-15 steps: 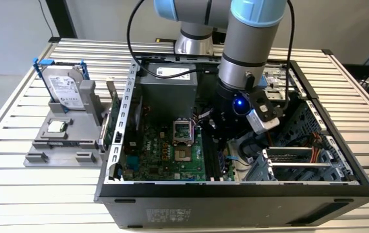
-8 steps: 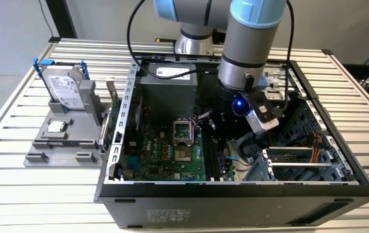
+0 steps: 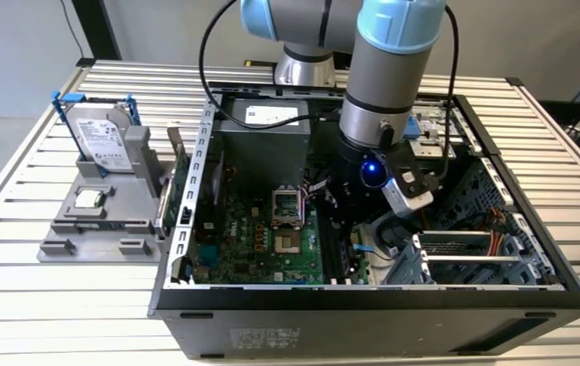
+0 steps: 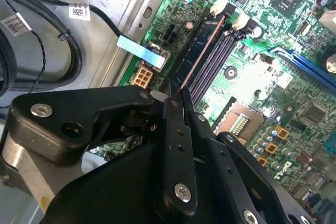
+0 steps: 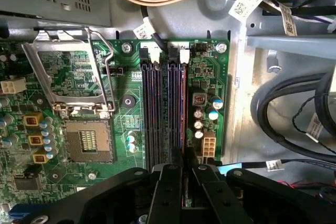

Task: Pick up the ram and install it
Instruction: 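Insert the ram into the slot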

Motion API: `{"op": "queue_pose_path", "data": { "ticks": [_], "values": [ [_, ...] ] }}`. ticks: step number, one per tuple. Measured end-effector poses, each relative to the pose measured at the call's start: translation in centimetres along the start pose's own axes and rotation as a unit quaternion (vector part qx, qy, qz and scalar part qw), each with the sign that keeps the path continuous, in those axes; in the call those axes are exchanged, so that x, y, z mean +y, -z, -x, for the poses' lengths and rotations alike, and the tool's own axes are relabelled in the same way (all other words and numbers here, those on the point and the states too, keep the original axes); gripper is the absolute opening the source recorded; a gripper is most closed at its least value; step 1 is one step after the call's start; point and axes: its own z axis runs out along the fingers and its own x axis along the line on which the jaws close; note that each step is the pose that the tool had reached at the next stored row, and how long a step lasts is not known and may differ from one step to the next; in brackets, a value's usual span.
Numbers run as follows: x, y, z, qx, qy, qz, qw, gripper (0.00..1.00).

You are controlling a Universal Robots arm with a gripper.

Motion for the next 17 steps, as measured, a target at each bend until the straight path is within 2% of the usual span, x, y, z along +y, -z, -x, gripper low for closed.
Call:
{"op": "queue_pose_path", "data": {
  "ticks": [9, 10, 13, 14, 17],
  "values": [
    [0.04, -0.15, 0.00, 0.0000, 0.000, 0.0002, 1.00000, 0.00],
    [0.12, -0.25, 0.01, -0.0003, 0.000, 0.0022, 1.00000, 1.00],
    [0.04, -0.18, 0.02, 0.0004, 0.000, 0.0016, 1.00000, 1.00],
    [-0.02, 0.09, 0.01, 0.0010, -0.003, 0.0037, 0.99999, 1.00],
    [-0.27, 1.33, -0.02, 0.0008, -0.001, 0.0040, 0.99999, 1.00]
  ]
}}
